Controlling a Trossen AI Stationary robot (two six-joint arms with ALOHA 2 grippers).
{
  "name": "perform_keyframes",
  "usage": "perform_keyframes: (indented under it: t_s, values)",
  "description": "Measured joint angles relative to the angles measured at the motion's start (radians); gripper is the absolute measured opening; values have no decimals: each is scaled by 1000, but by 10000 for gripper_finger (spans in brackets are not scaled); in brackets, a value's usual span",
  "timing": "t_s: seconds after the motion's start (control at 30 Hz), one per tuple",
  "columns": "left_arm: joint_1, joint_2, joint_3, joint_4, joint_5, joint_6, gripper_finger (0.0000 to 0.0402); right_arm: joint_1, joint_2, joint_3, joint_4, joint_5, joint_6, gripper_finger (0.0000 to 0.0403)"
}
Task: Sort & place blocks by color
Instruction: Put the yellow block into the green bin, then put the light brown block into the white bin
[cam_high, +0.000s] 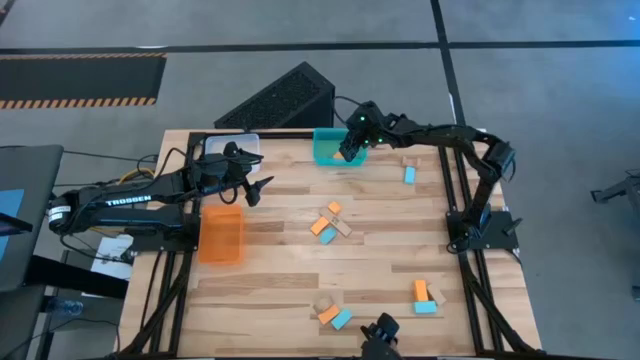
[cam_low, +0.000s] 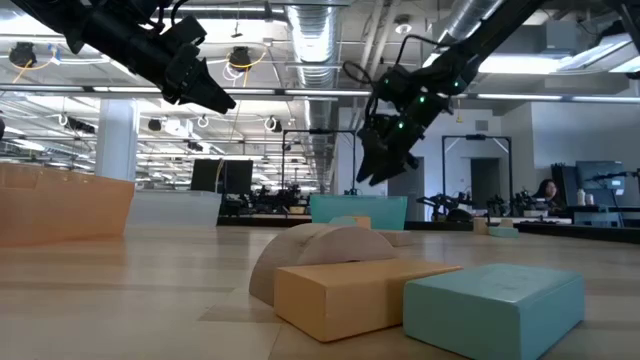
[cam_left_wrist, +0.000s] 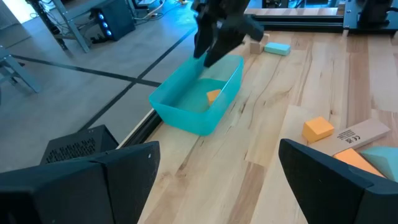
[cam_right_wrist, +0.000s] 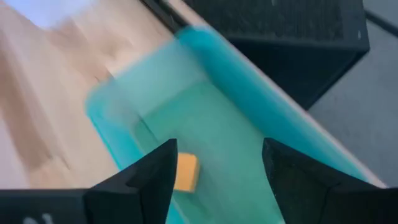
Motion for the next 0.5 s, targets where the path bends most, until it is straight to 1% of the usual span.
perform_keyframes:
  t_s: [0.13, 0.27, 0.4, 0.5]
  values:
    - [0, 0, 0, 1, 12, -1, 318, 14, -79, 0, -71, 2, -5, 271]
    - [0, 0, 0, 2, 48, -2, 318, 67, -187, 0, -179, -1, -6, 271]
    - [0, 7, 0, 16, 108, -18, 318, 177, -272, -2, -315, -1, -6, 271]
    - [-1, 18, 0, 26, 140, -26, 318, 293, -318, -50, -337, -1, 4, 271]
